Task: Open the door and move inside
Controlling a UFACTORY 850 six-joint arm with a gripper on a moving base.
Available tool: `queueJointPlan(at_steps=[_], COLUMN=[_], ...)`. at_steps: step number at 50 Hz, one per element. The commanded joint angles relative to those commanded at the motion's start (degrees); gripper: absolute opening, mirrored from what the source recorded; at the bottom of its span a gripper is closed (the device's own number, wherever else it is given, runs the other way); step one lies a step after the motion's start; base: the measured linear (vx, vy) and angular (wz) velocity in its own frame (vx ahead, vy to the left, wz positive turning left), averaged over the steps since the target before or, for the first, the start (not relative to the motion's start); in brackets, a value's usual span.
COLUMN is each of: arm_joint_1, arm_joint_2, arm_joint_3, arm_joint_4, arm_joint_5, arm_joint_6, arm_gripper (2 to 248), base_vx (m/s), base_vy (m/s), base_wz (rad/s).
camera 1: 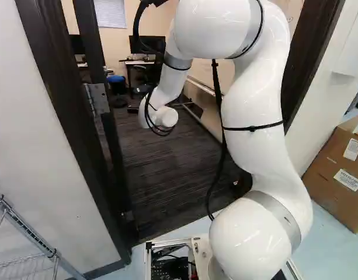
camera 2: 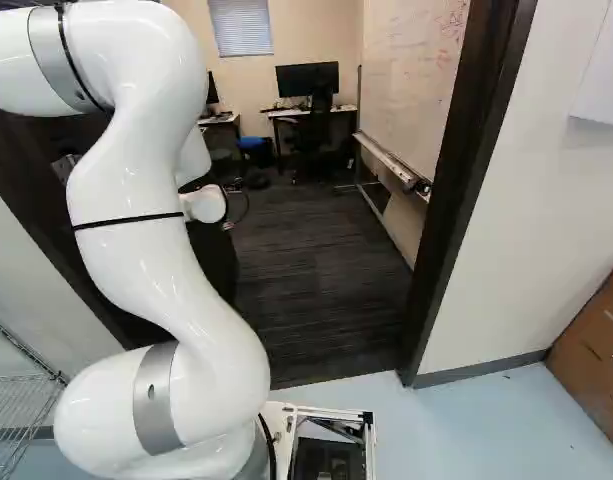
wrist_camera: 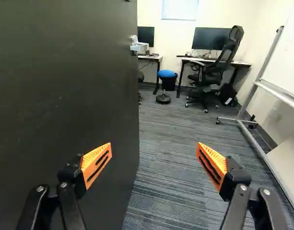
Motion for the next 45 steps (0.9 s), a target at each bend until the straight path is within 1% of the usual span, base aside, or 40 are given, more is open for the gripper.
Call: queueJointPlan(at_steps=[22, 45], arm_joint_1=[-1.5, -4.61], arm_joint_2=[2.96, 9.1], arm_joint_3=[3.21, 9.87], arm_joint_4=[0.28, 0.86], arm_joint_5=[-0.26, -0.79], arm_joint_6=[0.0, 0.0], arm_gripper=[247, 247], base_vx=[0.0, 0.0], base_vy=[0.0, 0.0], base_wz=[0.0, 0.0])
